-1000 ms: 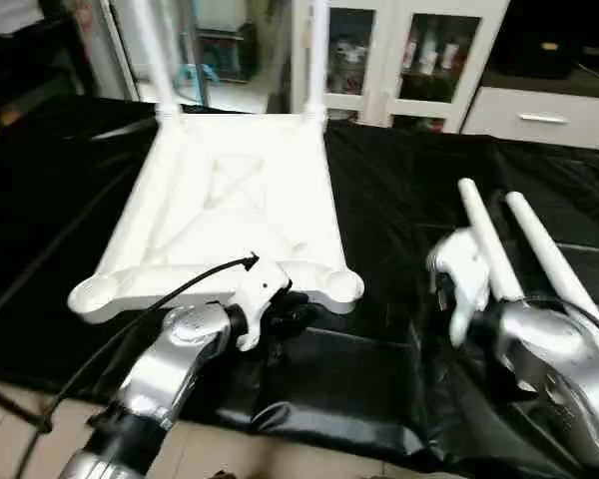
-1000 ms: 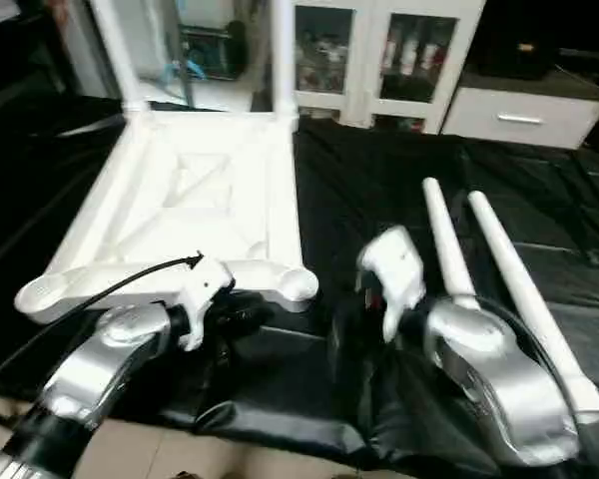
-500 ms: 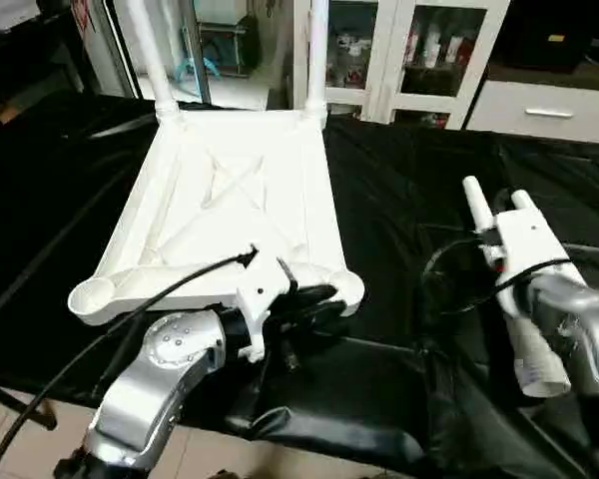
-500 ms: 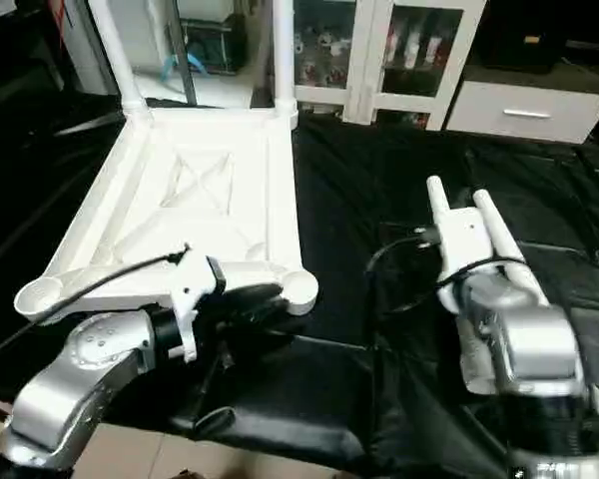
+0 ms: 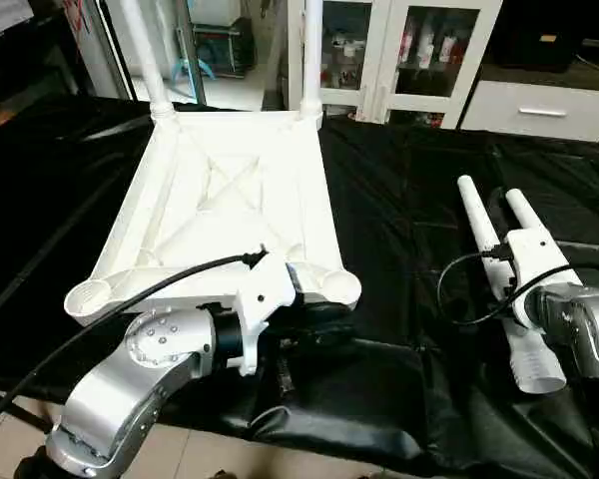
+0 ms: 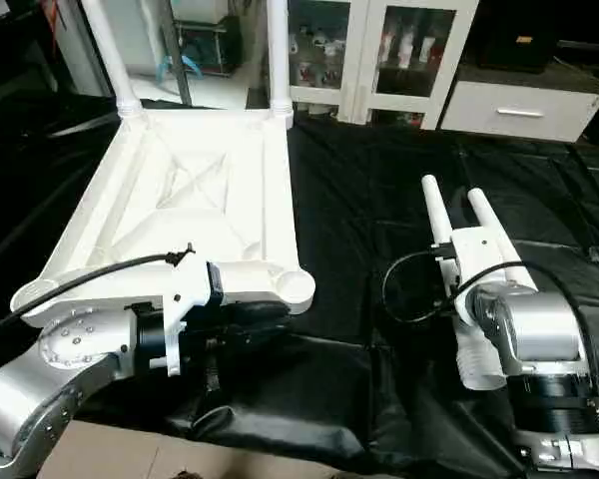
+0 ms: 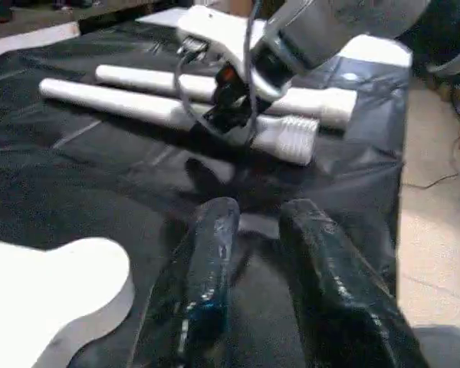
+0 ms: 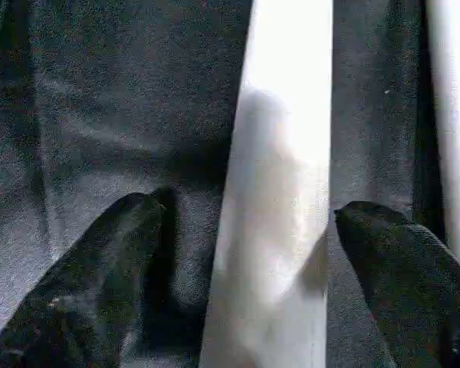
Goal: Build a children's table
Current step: Pick table leg
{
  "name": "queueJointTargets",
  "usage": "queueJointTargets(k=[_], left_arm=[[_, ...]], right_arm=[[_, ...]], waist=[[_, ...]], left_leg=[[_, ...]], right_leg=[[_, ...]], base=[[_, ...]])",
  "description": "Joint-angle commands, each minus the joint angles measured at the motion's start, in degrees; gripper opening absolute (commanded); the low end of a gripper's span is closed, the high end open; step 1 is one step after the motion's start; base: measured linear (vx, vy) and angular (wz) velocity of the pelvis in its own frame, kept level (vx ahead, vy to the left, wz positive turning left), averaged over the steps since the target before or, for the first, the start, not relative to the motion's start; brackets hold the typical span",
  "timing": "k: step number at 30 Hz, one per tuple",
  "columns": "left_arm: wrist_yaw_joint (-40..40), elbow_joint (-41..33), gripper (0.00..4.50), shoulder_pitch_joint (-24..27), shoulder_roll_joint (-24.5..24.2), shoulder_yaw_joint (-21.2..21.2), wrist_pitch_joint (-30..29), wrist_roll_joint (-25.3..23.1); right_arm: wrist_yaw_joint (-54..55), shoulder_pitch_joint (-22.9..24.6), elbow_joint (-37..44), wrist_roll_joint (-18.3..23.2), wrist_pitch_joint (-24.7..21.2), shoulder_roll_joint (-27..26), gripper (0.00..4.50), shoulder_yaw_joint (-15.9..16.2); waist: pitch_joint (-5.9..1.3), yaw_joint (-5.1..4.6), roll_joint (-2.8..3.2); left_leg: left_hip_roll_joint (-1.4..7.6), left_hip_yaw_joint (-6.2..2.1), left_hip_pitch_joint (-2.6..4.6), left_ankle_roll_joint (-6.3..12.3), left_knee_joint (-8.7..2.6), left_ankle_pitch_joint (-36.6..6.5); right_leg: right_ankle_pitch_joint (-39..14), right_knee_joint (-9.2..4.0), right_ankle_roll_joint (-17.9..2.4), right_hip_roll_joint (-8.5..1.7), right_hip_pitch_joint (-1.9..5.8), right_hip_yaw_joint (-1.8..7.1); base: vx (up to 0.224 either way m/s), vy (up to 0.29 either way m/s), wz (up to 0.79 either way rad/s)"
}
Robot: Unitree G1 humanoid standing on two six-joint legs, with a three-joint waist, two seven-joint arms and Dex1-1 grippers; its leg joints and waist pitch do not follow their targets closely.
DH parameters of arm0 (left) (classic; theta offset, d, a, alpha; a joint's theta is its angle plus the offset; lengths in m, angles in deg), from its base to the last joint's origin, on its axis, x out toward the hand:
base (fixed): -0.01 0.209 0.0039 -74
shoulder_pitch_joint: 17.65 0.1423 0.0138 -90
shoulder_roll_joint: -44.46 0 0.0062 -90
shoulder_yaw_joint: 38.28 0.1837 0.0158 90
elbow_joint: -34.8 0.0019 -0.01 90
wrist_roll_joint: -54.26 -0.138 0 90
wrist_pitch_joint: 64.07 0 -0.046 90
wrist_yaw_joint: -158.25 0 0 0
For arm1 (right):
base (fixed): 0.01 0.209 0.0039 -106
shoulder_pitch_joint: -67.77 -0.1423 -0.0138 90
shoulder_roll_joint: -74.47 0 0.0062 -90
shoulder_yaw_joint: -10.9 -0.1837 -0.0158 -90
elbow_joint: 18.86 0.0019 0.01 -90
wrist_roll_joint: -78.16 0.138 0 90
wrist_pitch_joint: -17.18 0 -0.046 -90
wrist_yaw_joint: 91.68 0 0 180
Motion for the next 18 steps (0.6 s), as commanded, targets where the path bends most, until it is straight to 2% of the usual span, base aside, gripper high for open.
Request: queueJointTargets(k=[1, 4, 5, 9, 10, 13, 14, 15, 16, 18], left_arm=[[-0.33, -1.96, 1.61, -1.46, -1.32, -0.22, -2.31, 1.05], [-0.25, -2.92, 1.77, -1.84, -2.37, -0.18, -3.11, 1.01], [-0.17, -3.12, 1.90, -1.91, -2.60, -0.18, -3.27, 0.99], [0.64, -4.10, 2.18, -2.60, -3.11, -0.02, -4.47, 1.07], [0.78, -4.28, 2.31, -2.64, -3.21, -0.02, -4.70, 1.28], [1.05, -4.84, 2.53, -2.83, -3.72, -0.24, -5.17, 1.72], [1.09, -4.93, 2.64, -2.94, -3.79, -0.36, -5.26, 1.78], [1.13, -4.96, 2.73, -2.99, -3.82, -0.40, -5.30, 1.82], [1.28, -4.95, 2.73, -3.24, -3.73, -0.46, -5.43, 1.92], [1.51, -4.72, 2.93, -3.46, -3.50, -0.28, -5.40, 1.83]], right_arm=[[-0.63, -0.56, 0.06, 0.64, -1.99, 0.44, 3.63, -0.96], [-0.62, -0.42, 0.45, 0.61, -2.25, 0.56, 3.55, -0.86], [-0.61, -0.40, 0.57, 0.59, -2.33, 0.55, 3.28, -0.87], [-0.66, -0.17, 1.56, 0.23, -2.85, 0.72, 3.08, -1.13], [-0.67, -0.05, 1.85, 0.24, -3.06, 0.73, 2.85, -1.16], [-0.89, 0.62, 3.31, 0.44, -3.65, 0.84, 2.64, -0.83], [-0.95, 0.73, 3.62, 0.52, -3.73, 0.79, 2.52, -0.83], [-0.96, 0.76, 3.71, 0.54, -3.76, 0.77, 2.43, -0.84], [-1.06, 0.90, 3.87, 0.58, -3.58, 0.77, 2.43, -0.80], [-1.35, 1.13, 3.63, 0.70, -2.88, 0.76, 2.23, -0.76]], waist=[[-3.12, 0.34, -1.39], [-2.94, 0.22, -1.52], [-2.90, 0.18, -1.62], [-2.85, 0.17, -1.61], [-2.88, 0.22, -1.37], [-2.87, 0.22, -1.58], [-2.84, 0.25, -1.15], [-2.83, 0.20, -1.26], [-2.84, 0.30, -0.92], [-2.86, 0.26, -1.09]], left_leg=[[1.16, -0.21, 0.65, -1.47, -3.91, -11.83], [1.18, -0.24, 0.71, -2.26, -3.99, -13.08], [1.17, -0.26, 0.71, -2.37, -4.00, -13.41], [1.13, -0.29, 0.71, -2.85, -3.96, -14.48], [1.10, -0.33, 0.75, -3.02, -3.95, -14.53], [1.01, -0.35, 0.61, -3.09, -3.86, -14.84], [0.95, -0.40, 0.61, -3.23, -3.89, -14.96], [0.98, -0.40, 0.60, -3.30, -3.90, -15.19], [0.96, -0.49, 0.68, -3.49, -3.93, -15.68], [0.90, -0.48, 0.72, -3.61, -3.89, -16.39]], right_leg=[[-16.47, -3.22, -8.45, -0.95, 2.05, 0.79], [-18.21, -3.37, -7.65, -0.85, 1.84, 0.76], [-18.62, -3.40, -7.48, -0.85, 1.83, 0.76], [-20.54, -3.55, -6.54, -0.90, 1.67, 0.82], [-20.49, -3.48, -6.50, -0.91, 1.67, 0.84], [-21.10, -3.53, -6.04, -0.86, 1.68, 0.85], [-21.18, -3.51, -6.00, -0.81, 1.63, 0.84], [-21.40, -3.57, -5.94, -0.80, 1.61, 0.83], [-21.76, -3.54, -5.93, -0.81, 1.56, 0.80], [-22.31, -3.65, -5.87, -0.75, 1.51, 0.76]], base=[[0.000, 0.000, 0.00], [0.000, 0.000, 0.00], [0.000, 0.000, 0.00], [0.000, 0.000, 0.00], [0.000, 0.000, 0.00], [0.000, 0.000, 0.00], [0.000, 0.000, 0.00], [0.000, 0.000, 0.00], [0.000, 0.000, 0.00], [0.000, 0.000, 0.00]])
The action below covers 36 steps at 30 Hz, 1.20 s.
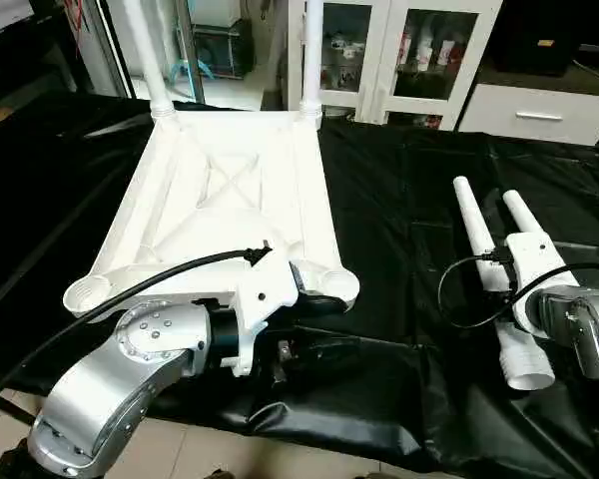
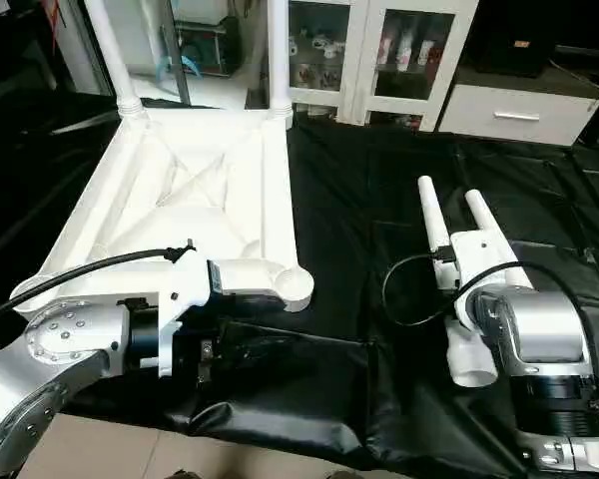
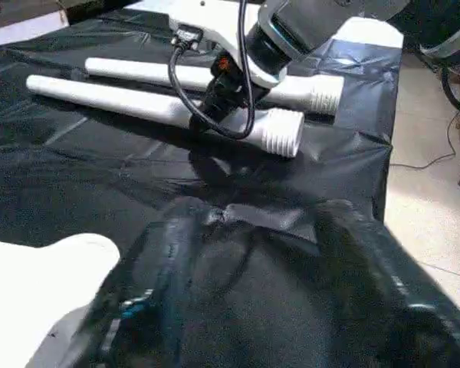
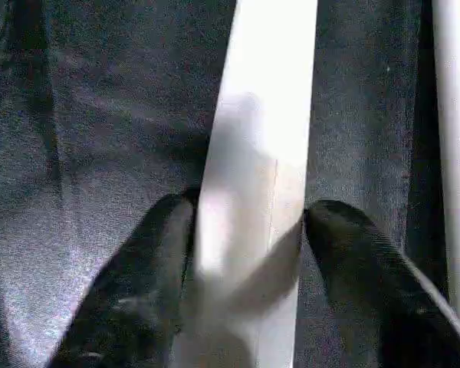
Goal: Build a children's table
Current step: Pick table leg
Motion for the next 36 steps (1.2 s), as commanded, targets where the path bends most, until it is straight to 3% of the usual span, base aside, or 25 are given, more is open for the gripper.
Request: queueJointTargets(k=[1, 3, 5, 8, 10, 11, 13, 14, 18, 19, 21, 22, 24, 25, 26, 27, 28, 29, 30, 31, 33, 36], left_arm=[[0.38, -0.69, 3.07, -1.01, -0.14, -0.11, -0.37, 0.04], [0.62, -0.54, 3.16, -1.14, -0.19, -0.04, -0.21, -0.25], [0.90, -0.53, 3.38, -0.89, -0.19, -0.74, -0.46, 0.50], [1.39, -0.75, 3.67, -0.84, -0.19, -0.68, -0.88, 0.67], [1.70, -0.68, 3.78, -1.11, -0.01, -0.62, -0.88, 0.73], [1.76, -0.66, 3.92, -1.20, -0.01, -0.70, -0.84, 0.83], [2.21, -0.37, 4.06, -1.15, 0.12, -1.42, -0.29, 0.81], [3.77, 0.33, 4.21, -1.31, 1.22, -2.72, 0.49, 0.66], [8.66, 2.70, 4.50, -2.56, 4.58, -5.72, 1.51, 0.09], [13.77, 5.76, 4.50, -4.79, 8.43, -9.10, -0.34, 0.90], [17.42, 9.16, 4.50, -7.16, 11.85, -12.15, -1.99, 2.36], [18.89, 11.85, 4.50, -8.87, 14.27, -13.88, -2.22, 4.04], [19.72, 13.06, 4.50, -9.89, 15.55, -14.93, -2.64, 5.23], [21.32, 14.72, 4.50, -11.64, 17.46, -16.75, -3.70, 7.13], [23.33, 16.68, 4.50, -13.68, 19.71, -18.84, -4.71, 9.03], [23.33, 16.68, 4.50, -13.68, 19.71, -18.84, -4.71, 9.03], [27.47, 21.49, 4.50, -18.48, 23.82, -23.24, -6.13, 13.48], [29.25, 23.92, 4.50, -20.66, 25.28, -24.97, -5.95, 15.05], [30.35, 25.57, 4.50, -22.06, 26.06, -26.00, -5.58, 15.92], [31.72, 27.48, 4.50, -23.75, 27.13, -27.56, -5.78, 16.22], [32.97, 29.87, 4.50, -26.04, 28.44, -29.64, -5.75, 17.03], [33.94, 31.77, 4.50, -28.33, 29.71, -31.64, -5.79, 19.56]], right_arm=[[-0.64, 0.75, 0.81, 0.34, 0.55, 0.28, 2.10, -0.82], [-0.40, 0.68, 0.49, 0.24, 0.78, -0.05, 2.01, -0.97], [0.23, 0.54, 0.52, 0.07, 0.83, -0.90, 1.84, -1.31], [0.09, 0.97, 0.81, 0.18, 0.86, -0.92, 1.74, -1.77], [-0.12, 1.17, 0.41, 0.08, 1.31, -0.62, 1.73, -1.93], [-0.16, 1.18, 0.17, 0.08, 1.48, -0.67, 1.73, -2.22], [-0.08, 0.87, -0.10, 0.06, 2.80, -1.00, 1.73, -2.69], [-0.45, 0.01, 1.25, 1.11, 4.21, -2.28, 1.73, -3.78], [-1.74, -1.82, 4.89, 3.39, 8.33, -4.88, 1.73, -5.28], [-3.74, -2.69, 8.39, 5.26, 12.49, -6.50, 1.72, -4.70], [-6.16, -2.97, 11.25, 6.89, 17.05, -7.82, 1.72, -3.53], [-7.47, -2.28, 12.64, 7.35, 20.70, -8.68, 1.72, -2.49], [-7.98, -1.92, 13.29, 7.40, 22.41, -9.08, 1.72, -1.97], [-8.72, -1.70, 14.25, 8.00, 23.49, -9.83, 1.72, -1.62], [-9.67, -1.31, 15.32, 8.46, 25.20, -10.78, 1.71, -1.30], [-9.67, -1.31, 15.32, 8.46, 25.20, -10.78, 1.71, -1.30], [-11.26, -0.40, 17.77, 8.77, 28.71, -12.10, 1.71, 0.53], [-11.90, 0.11, 18.83, 8.47, 30.55, -12.36, 1.71, 1.85], [-12.27, 0.44, 19.48, 8.17, 31.71, -12.40, 1.71, 2.87], [-12.80, 0.93, 20.01, 7.47, 33.58, -12.29, 1.71, 4.06], [-13.37, 1.50, 20.49, 6.67, 35.84, -12.39, 1.71, 5.27], [-14.14, 2.13, 20.41, 5.82, 39.55, -12.13, 1.71, 6.67]], waist=[[-3.03, 0.15, -0.91], [-3.03, 0.23, -0.96], [-3.05, 0.20, -0.35], [-3.11, 0.14, -0.96], [-3.15, 0.23, -0.83], [-3.14, 0.21, -1.27], [-3.08, 0.28, -1.02], [-3.06, 0.18, -1.34], [-3.19, 0.06, -1.34], [-3.22, 0.24, -0.60], [-3.47, 0.17, -0.76], [-3.53, 0.41, -1.24], [-3.53, 0.52, -1.18], [-3.50, 0.44, -1.81], [-3.71, 0.94, -1.15], [-3.71, 0.94, -1.15], [-3.75, 1.17, -1.11], [-3.91, 1.47, -0.69], [-3.93, 1.61, -1.13], [-3.87, 1.77, -1.00], [-3.73, 1.63, -1.48], [-3.65, 1.72, -1.75]], left_leg=[[0.97, -0.40, 0.60, -3.36, -4.22, -16.66], [1.01, -0.46, 0.57, -3.28, -4.26, -16.42], [0.90, -0.51, 0.53, -3.48, -4.24, -16.19], [0.91, -0.46, 0.49, -3.34, -4.21, -16.08], [0.96, -0.48, 0.51, -3.26, -4.19, -15.69], [0.99, -0.39, 0.51, -3.06, -4.16, -15.49], [0.97, -0.40, 0.54, -3.06, -4.18, -15.62], [0.97, -0.34, 0.41, -2.89, -4.17, -15.95], [1.00, -0.48, 0.30, -2.63, -4.14, -15.29], [0.98, -0.58, 0.43, -2.73, -4.14, -14.77], [0.89, -0.29, 0.58, -2.84, -3.77, -14.74], [0.96, -0.33, 0.31, -2.12, -3.75, -13.67], [1.09, -0.49, 0.08, -1.38, -3.87, -11.95], [1.09, -0.23, -0.03, -1.21, -3.78, -11.50], [1.07, -0.36, 0.21, -0.94, -3.64, -9.81], [1.07, -0.36, 0.21, -0.94, -3.64, -9.81], [0.93, -0.01, 0.37, -1.03, -3.43, -10.00], [0.97, -0.16, 0.54, -1.03, -3.31, -9.73], [0.92, -0.15, 0.34, -0.70, -3.29, -9.43], [1.00, -0.44, 0.02, -0.55, -3.47, -9.24], [1.08, -0.43, -0.09, -0.09, -3.51, -9.39], [0.92, -0.31, -0.26, 0.56, -3.41, -9.35]], right_leg=[[-22.12, -4.39, -6.19, -0.75, 1.58, 0.71], [-22.33, -4.29, -6.18, -0.81, 1.61, 0.69], [-21.86, -4.19, -6.30, -0.81, 1.62, 0.69], [-21.13, -4.20, -6.45, -0.72, 1.71, 0.65], [-20.61, -4.07, -6.66, -0.76, 1.73, 0.66], [-20.58, -4.15, -6.69, -0.76, 1.71, 0.67], [-21.15, -4.17, -6.60, -0.80, 1.67, 0.69], [-21.63, -4.16, -6.50, -0.85, 1.67, 0.72], [-21.59, -4.11, -6.01, -0.87, 1.78, 0.64], [-20.80, -3.98, -6.00, -0.85, 1.69, 0.63], [-18.19, -3.92, -6.62, -0.58, 1.62, 0.71], [-17.32, -3.74, -7.04, -0.85, 1.82, 0.71], [-15.24, -3.55, -7.65, -0.89, 2.04, 0.67], [-14.59, -3.53, -7.85, -0.77, 2.03, 0.72], [-12.32, -3.25, -8.92, -0.83, 2.01, 0.69], [-12.32, -3.25, -8.92, -0.83, 2.01, 0.69], [-10.98, -3.30, -9.60, -0.56, 1.73, 0.76], [-9.93, -3.12, -9.96, -0.57, 1.69, 0.71], [-8.57, -3.17, -10.37, -0.54, 1.81, 0.66], [-8.25, -2.95, -10.34, -0.79, 2.31, 0.55], [-8.74, -3.18, -10.04, -0.91, 2.35, 0.49], [-11.19, -3.45, -9.26, -1.04, 2.36, 0.54]], base=[[0.000, 0.000, 0.00], [0.000, 0.000, 0.00], [0.000, 0.000, 0.00], [0.000, 0.000, 0.00], [0.000, 0.000, 0.00], [0.000, 0.000, 0.00], [0.000, 0.000, 0.00], [0.000, 0.000, 0.00], [0.000, 0.000, 0.00], [0.000, 0.000, 0.00], [0.000, 0.000, 0.00], [0.000, 0.000, 0.00], [0.000, 0.000, 0.00], [0.000, 0.000, 0.00], [0.000, 0.000, 0.00], [0.000, 0.000, 0.00], [0.000, 0.000, 0.00], [0.000, 0.000, 0.00], [0.000, 0.000, 0.00], [0.000, 0.000, 0.00], [0.000, 0.000, 0.00], [0.000, 0.000, 0.00]])
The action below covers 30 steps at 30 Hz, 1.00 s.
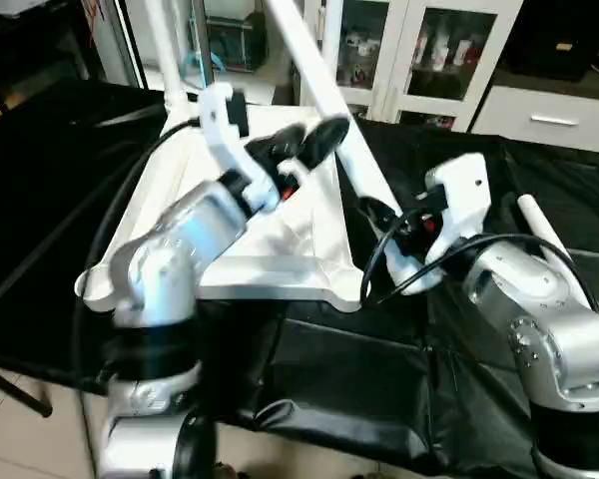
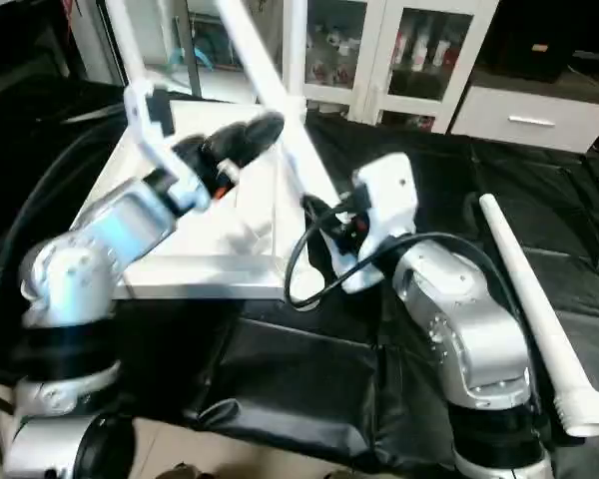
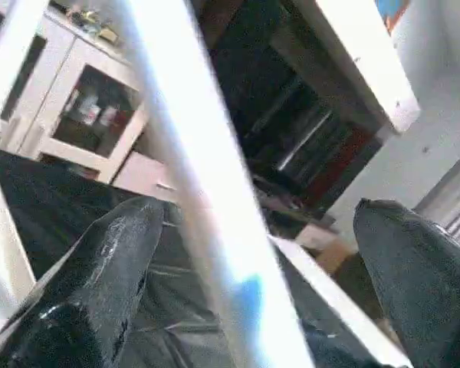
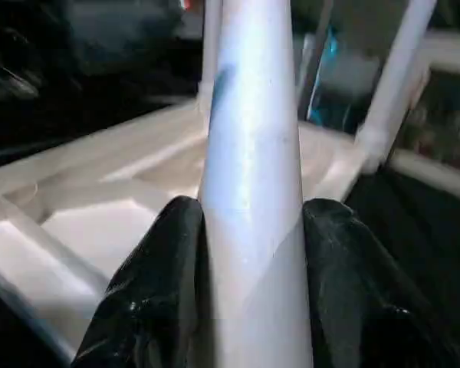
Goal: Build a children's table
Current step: Pick table leg
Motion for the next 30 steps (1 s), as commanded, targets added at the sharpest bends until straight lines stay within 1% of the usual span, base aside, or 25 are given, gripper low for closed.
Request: queueJointTargets(k=[1, 3, 4, 5, 6, 7, 9, 10, 11, 12, 14, 15, 17, 18, 21, 24, 25, 27, 28, 30], left_arm=[[1.57, 1.63, 4.50, -1.78, 0.76, -1.99, -0.84, 2.82], [2.25, 2.84, 4.50, -2.69, 0.77, -2.49, -1.83, 3.02], [2.53, 3.35, 4.50, -2.90, 0.75, -2.43, -2.19, 2.63], [2.53, 3.35, 4.50, -2.90, 0.75, -2.43, -2.19, 2.63], [3.11, 3.57, 4.50, -3.02, 0.98, -2.64, -2.27, 2.84], [3.53, 3.80, 4.50, -3.23, 1.41, -3.09, -2.39, 3.55], [3.96, 3.92, 4.50, -3.38, 1.90, -3.55, -2.45, 4.29], [4.14, 3.94, 4.50, -3.41, 2.14, -3.76, -2.44, 4.63], [4.06, 3.90, 4.50, -3.51, 2.30, -3.91, -2.42, 5.34], [4.08, 3.77, 4.50, -3.53, 2.71, -4.23, -2.41, 6.26], [4.07, 3.65, 4.50, -3.53, 3.00, -4.44, -2.42, 6.87], [3.85, 2.76, 4.50, -3.06, 3.07, -3.68, -2.98, 6.73], [4.08, 2.54, 4.50, -2.91, 3.24, -3.63, -3.36, 6.86], [4.89, 2.45, 4.14, -2.75, 3.41, -3.67, -3.85, 7.13], [7.07, 3.17, 4.11, -2.59, 3.44, -3.53, -4.18, 6.37], [7.93, 3.34, 3.71, -2.35, 3.40, -3.42, -3.99, 6.23], [8.15, 3.35, 3.67, -2.28, 3.36, -3.40, -3.99, 6.16], [8.85, 3.64, 3.43, -1.95, 3.07, -3.01, -3.49, 4.87], [8.86, 3.67, 3.43, -1.92, 3.01, -2.94, -3.45, 4.73], [9.27, 3.97, 3.19, -1.69, 3.24, -2.97, -2.82, 4.34]], right_arm=[[-0.80, 0.54, 1.07, -0.81, 3.19, 0.52, 1.71, 0.87], [-0.80, 0.35, 1.49, -1.45, 4.71, -0.30, 1.71, 1.33], [-0.64, 0.10, 1.66, -2.22, 6.15, -0.61, 1.71, 1.75], [-0.64, 0.10, 1.66, -2.22, 6.15, -0.61, 1.71, 1.75], [-0.81, 0.20, 1.69, -2.30, 6.56, -0.42, 1.71, 2.02], [-1.05, 0.44, 1.65, -2.66, 7.56, -0.02, 1.71, 2.57], [-1.36, 0.71, 1.64, -2.92, 8.09, 0.36, 1.71, 3.11], [-1.50, 0.82, 1.65, -3.01, 8.11, 0.51, 1.71, 3.36], [-2.15, 1.21, 1.63, -3.02, 8.20, 0.73, 1.71, 4.11], [-2.72, 1.64, 1.66, -3.31, 8.67, 0.96, 1.71, 4.98], [-3.10, 1.96, 1.68, -3.52, 9.10, 1.11, 1.71, 5.56], [-3.80, 2.33, 1.58, -4.29, 10.18, 1.32, 1.71, 6.62], [-3.87, 2.28, 1.38, -4.70, 10.61, 1.34, 1.71, 6.97], [-3.72, 2.14, 0.97, -5.29, 11.39, 1.39, 1.71, 7.36], [-2.59, 1.34, -0.81, -7.88, 14.23, 1.82, 1.71, 8.33], [-2.12, 1.21, -1.57, -8.95, 15.23, 1.92, 1.71, 8.86], [-1.98, 1.16, -1.68, -9.23, 15.42, 1.92, 1.71, 8.99], [-1.45, 0.91, -1.98, -10.14, 15.88, 1.85, 1.71, 9.23], [-1.37, 0.86, -2.03, -10.27, 15.95, 1.83, 1.71, 9.23], [-0.87, 0.71, -2.70, -11.16, 16.61, 1.80, 1.71, 9.11]], waist=[[-3.93, 0.29, -0.89], [-3.90, 0.28, -0.80], [-3.90, 0.07, -0.66], [-3.89, 0.06, -0.74], [-3.90, 0.11, -0.31], [-3.93, 0.05, -0.54], [-3.93, 0.07, -0.63], [-3.93, 0.05, -0.73], [-3.89, -0.05, -1.50], [-3.87, 0.24, -1.10], [-3.82, 0.19, -1.05], [-3.80, 0.16, -1.15], [-3.76, 0.11, -1.14], [-3.73, 0.16, -1.03], [-3.70, 0.17, -1.08], [-3.79, 0.12, -1.11], [-3.77, 0.13, -0.85], [-3.78, 0.06, -0.98], [-3.81, 0.12, -0.61], [-3.84, 0.01, -0.74]], left_leg=[[0.84, -0.12, 0.69, 0.28, -3.76, -9.68], [0.88, -0.18, 0.67, 0.31, -3.80, -10.05], [0.91, -0.31, 0.64, 0.34, -3.87, -9.95], [0.93, -0.31, 0.63, 0.36, -3.86, -10.06], [1.00, -0.39, 0.73, 0.25, -3.90, -10.18], [1.02, -0.34, 0.76, 0.22, -3.84, -10.18], [0.97, -0.32, 0.69, 0.28, -3.84, -9.85], [0.96, -0.31, 0.65, 0.61, -3.80, -9.63], [0.95, -0.18, 0.58, 0.89, -3.78, -9.71], [0.98, -0.26, 0.61, 1.02, -3.81, -9.89], [1.08, -0.33, 0.60, 0.94, -3.88, -10.46], [1.06, -0.35, 0.53, 1.00, -3.87, -10.42], [1.11, -0.36, 0.53, 0.87, -3.91, -10.66], [1.10, -0.35, 0.58, 0.67, -3.90, -11.03], [1.10, -0.43, 0.49, 0.40, -3.96, -11.25], [1.01, -0.39, 0.53, 0.46, -3.86, -10.99], [1.01, -0.43, 0.54, 0.45, -3.86, -10.82], [0.97, -0.40, 0.49, 0.74, -3.84, -10.42], [0.98, -0.45, 0.56, 0.72, -3.82, -10.34], [1.01, -0.45, 0.54, 0.77, -3.83, -10.45]], right_leg=[[-12.57, -3.49, -8.65, -1.01, 2.84, 0.67], [-13.23, -3.56, -8.43, -1.01, 2.78, 0.63], [-12.90, -3.55, -8.16, -0.88, 2.72, 0.53], [-13.01, -3.60, -8.05, -0.90, 2.71, 0.52], [-12.81, -3.49, -8.16, -0.95, 2.74, 0.54], [-12.10, -3.47, -8.32, -0.89, 2.74, 0.54], [-11.38, -3.41, -8.61, -0.86, 2.83, 0.54], [-11.08, -3.39, -8.81, -0.86, 2.93, 0.53], [-11.36, -3.53, -8.75, -0.83, 2.94, 0.54], [-12.32, -3.47, -8.78, -1.04, 2.92, 0.56], [-13.15, -3.62, -8.51, -0.97, 2.82, 0.52], [-13.03, -3.59, -8.41, -0.96, 2.84, 0.52], [-13.17, -3.56, -8.26, -0.97, 2.79, 0.53], [-13.79, -3.63, -8.14, -1.04, 2.74, 0.55], [-14.19, -3.69, -7.68, -1.03, 2.76, 0.52], [-13.68, -3.63, -7.45, -0.94, 2.79, 0.54], [-13.34, -3.58, -7.60, -0.94, 2.75, 0.54], [-12.24, -3.58, -7.83, -0.81, 2.83, 0.52], [-11.96, -3.48, -7.91, -0.85, 2.84, 0.52], [-11.52, -3.49, -8.08, -0.83, 2.89, 0.51]], base=[[0.000, 0.000, 0.00], [0.000, 0.000, 0.00], [0.000, 0.000, 0.00], [0.000, 0.000, 0.00], [0.000, 0.000, 0.00], [0.000, 0.000, 0.00], [0.000, 0.000, 0.00], [0.000, 0.000, 0.00], [0.000, 0.000, 0.00], [0.000, 0.000, 0.00], [0.000, 0.000, 0.00], [0.000, 0.000, 0.00], [0.000, 0.000, 0.00], [0.000, 0.000, 0.00], [0.000, 0.000, 0.00], [0.000, 0.000, 0.00], [0.000, 0.000, 0.00], [0.000, 0.000, 0.00], [0.000, 0.000, 0.00], [0.000, 0.000, 0.00]])
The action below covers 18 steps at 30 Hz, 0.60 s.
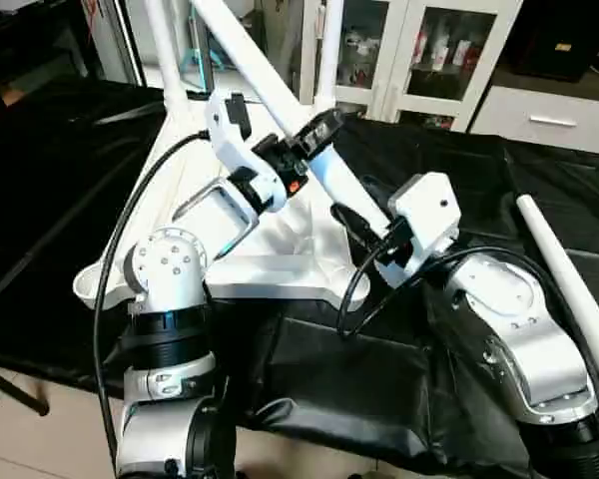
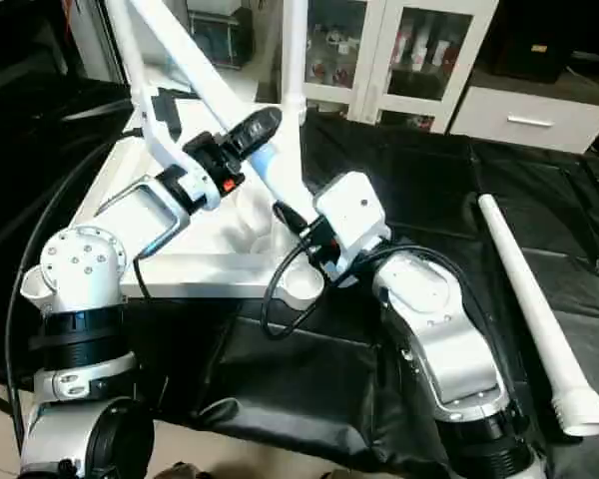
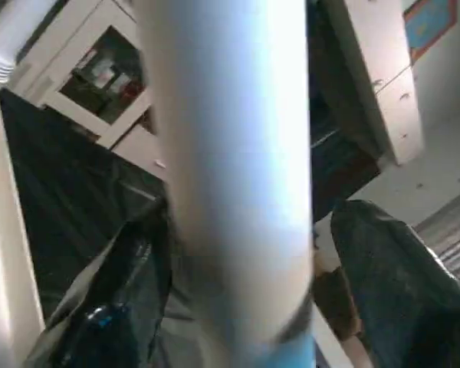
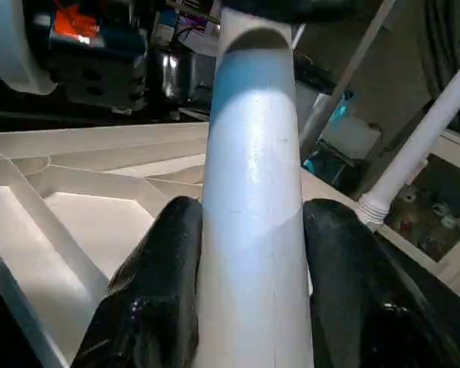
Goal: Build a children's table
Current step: Pick table leg
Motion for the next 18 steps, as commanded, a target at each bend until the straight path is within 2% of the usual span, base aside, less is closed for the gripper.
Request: queueJointTargets(k=[1, 5, 9, 10, 12, 13, 14, 15, 18], left_arm=[[1.57, 0.57, 3.11, 0.40, 0.34, 0.72, 0.90, -0.95], [1.56, 0.22, 2.73, 0.69, 0.31, 0.72, 0.98, -0.65], [2.03, 0.10, 2.37, 0.89, 0.87, 0.16, 1.39, 0.12], [2.02, 0.01, 2.19, 0.93, 0.86, 0.06, 1.28, 0.31], [1.96, -0.05, 2.19, 0.87, 0.69, 0.08, 1.05, 0.63], [1.88, 0.43, 2.10, 0.59, 0.47, 0.17, 1.21, 0.45], [1.97, 0.57, 1.94, 0.53, 0.40, 0.17, 1.34, 0.35], [2.01, 0.60, 1.94, 0.53, 0.39, 0.15, 1.37, 0.33], [2.58, 0.26, 1.87, 0.65, 0.45, 0.03, 1.51, 0.25]], right_arm=[[0.81, -1.15, -0.82, -1.13, 2.12, 0.24, 1.71, 0.00], [0.82, -1.16, -0.78, -1.26, 2.06, 0.17, 1.71, 0.14], [0.29, -0.88, -0.84, -1.98, 2.46, 0.40, 1.71, 0.52], [0.28, -0.86, -0.76, -2.11, 2.46, 0.38, 1.71, 0.64], [0.30, -0.92, -0.68, -2.29, 2.45, 0.11, 1.71, 0.79], [0.34, -1.18, -1.05, -2.34, 2.57, -0.17, 1.71, 0.85], [0.38, -1.22, -1.38, -2.41, 2.84, -0.30, 1.71, 0.91], [0.39, -1.22, -1.49, -2.44, 2.93, -0.33, 1.71, 0.94], [0.48, -1.34, -2.12, -2.69, 3.40, -0.54, 1.71, 1.05]], waist=[[-3.99, 0.11, -0.77], [-3.92, -0.01, -0.73], [-3.94, -0.06, -0.65], [-3.96, -0.08, -0.41], [-3.98, -0.08, -0.53], [-3.96, -0.02, -0.25], [-3.96, -0.04, -0.35], [-3.96, 0.03, -0.15], [-3.95, -0.02, -0.33]], left_leg=[[1.02, -0.25, 0.68, 0.73, -3.85, -10.45], [0.99, -0.20, 0.72, 0.92, -3.86, -11.28], [1.02, -0.24, 0.68, 0.99, -3.84, -10.98], [1.01, -0.24, 0.74, 0.96, -3.83, -10.95], [0.97, -0.24, 0.68, 1.05, -3.80, -10.75], [0.96, -0.30, 0.65, 0.95, -3.86, -11.02], [0.96, -0.29, 0.64, 0.89, -3.87, -11.19], [0.97, -0.35, 0.70, 0.77, -3.90, -11.30], [1.00, -0.33, 0.73, 0.61, -3.94, -11.96]], right_leg=[[-11.68, -3.42, -8.25, -0.91, 2.90, 0.58], [-12.98, -3.60, -8.01, -0.85, 2.82, 0.60], [-12.08, -3.53, -8.18, -0.84, 2.86, 0.60], [-11.67, -3.52, -8.37, -0.81, 2.82, 0.61], [-11.34, -3.46, -8.44, -0.81, 2.90, 0.59], [-11.37, -3.49, -8.57, -0.82, 2.89, 0.58], [-11.36, -3.49, -8.63, -0.79, 2.90, 0.56], [-11.43, -3.46, -8.67, -0.81, 2.89, 0.55], [-11.75, -3.51, -8.72, -0.82, 2.91, 0.54]], base=[[0.000, 0.000, 0.00], [0.000, 0.000, 0.00], [0.000, 0.000, 0.00], [0.000, 0.000, 0.00], [0.000, 0.000, 0.00], [0.000, 0.000, 0.00], [0.000, 0.000, 0.00], [0.000, 0.000, 0.00], [0.000, 0.000, 0.00]])
